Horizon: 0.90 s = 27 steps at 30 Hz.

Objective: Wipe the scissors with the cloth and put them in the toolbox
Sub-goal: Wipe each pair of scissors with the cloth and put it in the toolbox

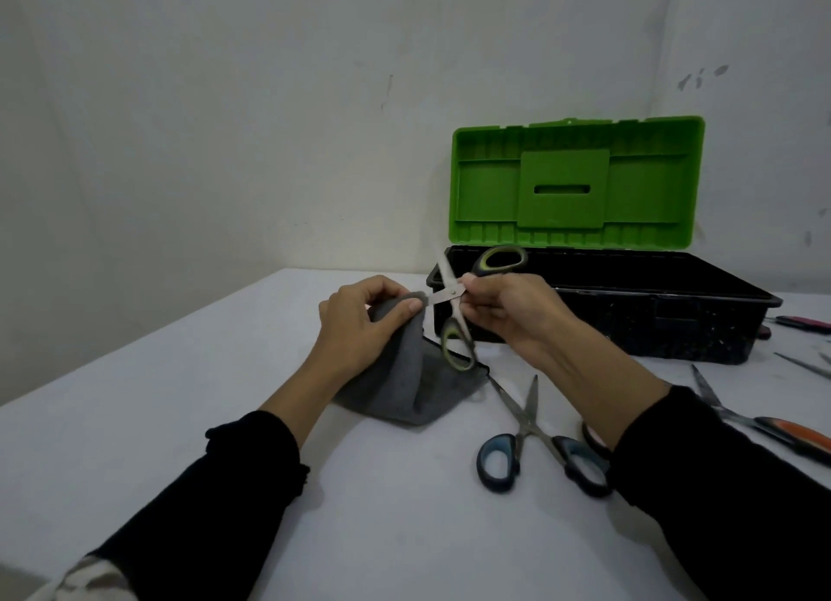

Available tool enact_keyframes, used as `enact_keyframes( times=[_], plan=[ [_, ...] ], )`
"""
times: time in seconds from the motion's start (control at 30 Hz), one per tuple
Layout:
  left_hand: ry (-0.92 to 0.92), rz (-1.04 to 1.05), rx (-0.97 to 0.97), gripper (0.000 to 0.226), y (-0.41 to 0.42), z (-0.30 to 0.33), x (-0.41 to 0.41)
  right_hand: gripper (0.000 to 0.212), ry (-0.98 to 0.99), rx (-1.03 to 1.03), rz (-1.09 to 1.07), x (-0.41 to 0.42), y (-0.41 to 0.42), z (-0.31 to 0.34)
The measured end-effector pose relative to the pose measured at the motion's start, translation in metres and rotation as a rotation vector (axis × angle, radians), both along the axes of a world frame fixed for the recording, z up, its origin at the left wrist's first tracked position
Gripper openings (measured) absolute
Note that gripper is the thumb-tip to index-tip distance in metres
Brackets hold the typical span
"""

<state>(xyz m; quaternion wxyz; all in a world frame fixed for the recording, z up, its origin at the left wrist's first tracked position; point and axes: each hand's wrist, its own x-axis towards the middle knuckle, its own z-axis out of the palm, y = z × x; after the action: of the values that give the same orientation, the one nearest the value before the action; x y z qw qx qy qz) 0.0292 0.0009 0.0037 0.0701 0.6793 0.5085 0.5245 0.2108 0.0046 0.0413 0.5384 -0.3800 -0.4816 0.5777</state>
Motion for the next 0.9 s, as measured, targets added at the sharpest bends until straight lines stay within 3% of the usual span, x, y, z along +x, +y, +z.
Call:
enact_keyframes(
  times=[0.13, 0.27, 0.37, 0.5, 0.63, 0.8, 0.9],
  plan=[
    [-0.166, 0.069, 0.039, 0.006, 0.000, -0.001, -0.009, 0.012, -0.140, 0.114, -0.138, 0.011, 0.010, 0.004],
    [-0.312, 0.205, 0.204, 0.004, 0.000, 0.003, 0.000, 0.030, -0.692, 0.281, -0.423, 0.010, 0.013, -0.002],
    [-0.350, 0.203, 0.297, 0.008, -0.002, 0.006, 0.009, 0.037, -0.877, 0.326, -0.459, 0.008, 0.009, -0.003],
    [-0.150, 0.102, 0.363, 0.011, -0.004, 0.004, 0.023, 0.033, -0.914, 0.297, -0.240, -0.004, 0.007, -0.006],
    [0.153, -0.004, 0.332, 0.020, -0.002, -0.001, 0.023, 0.030, -0.805, 0.371, -0.278, -0.005, 0.007, -0.005],
    [0.315, -0.063, 0.311, 0.027, 0.002, 0.002, 0.011, 0.033, -0.856, 0.466, -0.269, -0.002, 0.004, -0.005],
    [0.290, -0.127, 0.259, 0.028, 0.000, 0.004, 0.008, 0.033, -0.840, 0.516, -0.226, -0.005, 0.005, -0.008]
  ],
)
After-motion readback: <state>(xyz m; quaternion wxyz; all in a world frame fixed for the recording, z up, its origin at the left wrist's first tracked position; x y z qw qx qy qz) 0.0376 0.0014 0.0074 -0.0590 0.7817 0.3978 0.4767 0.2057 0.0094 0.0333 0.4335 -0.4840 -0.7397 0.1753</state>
